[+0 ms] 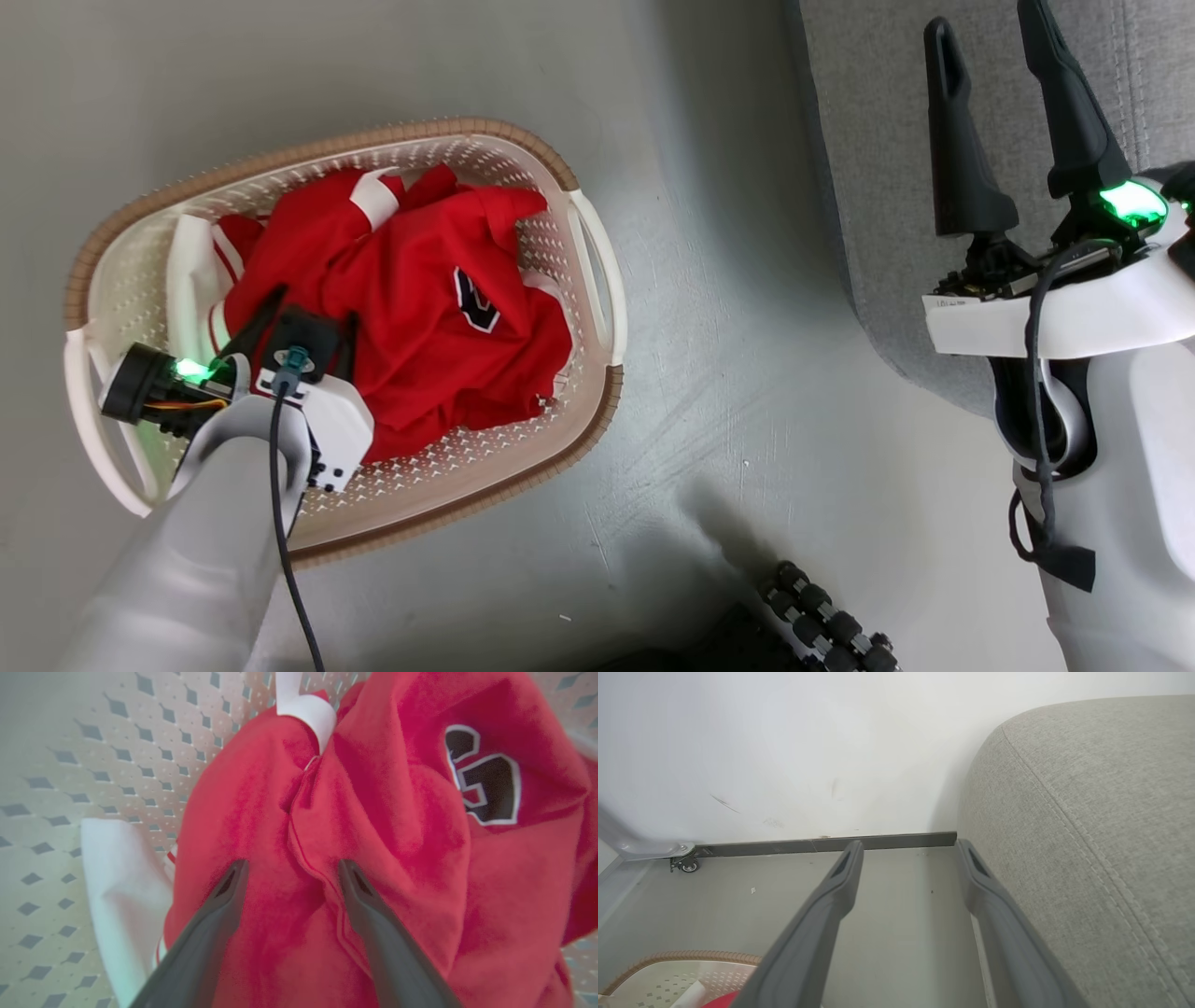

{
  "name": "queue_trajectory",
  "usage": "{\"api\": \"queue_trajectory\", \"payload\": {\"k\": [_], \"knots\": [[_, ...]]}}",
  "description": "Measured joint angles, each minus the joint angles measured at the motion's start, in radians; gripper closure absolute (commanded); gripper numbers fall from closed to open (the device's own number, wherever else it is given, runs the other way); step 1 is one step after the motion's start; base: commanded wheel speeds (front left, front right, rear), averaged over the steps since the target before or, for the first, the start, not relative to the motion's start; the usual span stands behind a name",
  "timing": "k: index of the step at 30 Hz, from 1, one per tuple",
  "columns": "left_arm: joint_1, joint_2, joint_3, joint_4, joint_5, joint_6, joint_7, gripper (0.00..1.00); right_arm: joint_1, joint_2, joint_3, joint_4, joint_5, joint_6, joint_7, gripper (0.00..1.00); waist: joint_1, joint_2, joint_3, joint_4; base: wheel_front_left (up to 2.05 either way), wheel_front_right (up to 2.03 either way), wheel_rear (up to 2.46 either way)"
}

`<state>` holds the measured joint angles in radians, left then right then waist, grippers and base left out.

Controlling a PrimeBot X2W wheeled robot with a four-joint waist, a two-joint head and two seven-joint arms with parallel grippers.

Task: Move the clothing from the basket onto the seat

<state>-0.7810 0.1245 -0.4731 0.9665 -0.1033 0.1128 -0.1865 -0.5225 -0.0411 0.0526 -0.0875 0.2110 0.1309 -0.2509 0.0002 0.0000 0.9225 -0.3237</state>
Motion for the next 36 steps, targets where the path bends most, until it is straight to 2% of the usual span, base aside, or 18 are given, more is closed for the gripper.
{"api": "queue_trajectory", "payload": {"k": [7,8,10,11,12,23,36], "knots": [[-0.027,0.005,0.006,0.022,0.0,0.005,-0.001,0.0,-0.035,0.0,0.006,0.0,0.02,0.0,0.0,0.0,0.0,0.0,0.038,-0.015,0.0,0.0,0.0],[-0.031,0.005,0.006,0.023,0.0,0.005,-0.001,0.05,-0.041,0.0,0.006,0.0,0.021,0.0,0.0,0.0,0.0,0.0,0.042,-0.016,0.0,0.0,0.0],[-0.037,0.005,0.007,0.025,0.0,0.005,-0.001,0.58,-0.051,0.0,0.007,0.0,0.026,0.0,0.0,0.0,0.0,0.0,0.05,-0.019,0.0,0.0,0.0],[-0.04,0.005,0.006,0.025,0.0,0.005,-0.002,0.81,-0.056,0.0,0.007,0.001,0.026,0.0,0.0,0.0,0.0,0.0,0.054,-0.02,0.0,0.0,0.0],[-0.044,0.003,0.004,0.025,0.0,0.003,-0.005,1.0,-0.061,0.0,0.007,0.001,0.026,0.0,0.0,0.0,0.0,0.0,0.057,-0.02,0.0,0.0,0.0],[-0.058,-0.02,-0.013,0.021,0.0,-0.012,-0.028,1.0,-0.081,0.0,0.018,0.028,0.025,0.0,-0.001,0.0,0.0,0.0,0.043,-0.005,0.0,0.0,0.0],[-0.058,-0.031,-0.036,-0.011,0.009,-0.05,-0.051,1.0,-0.082,-0.001,0.029,0.067,-0.015,0.0,-0.006,0.0,-0.0001,0.0,-0.008,0.033,0.0,0.0,0.0]]}}
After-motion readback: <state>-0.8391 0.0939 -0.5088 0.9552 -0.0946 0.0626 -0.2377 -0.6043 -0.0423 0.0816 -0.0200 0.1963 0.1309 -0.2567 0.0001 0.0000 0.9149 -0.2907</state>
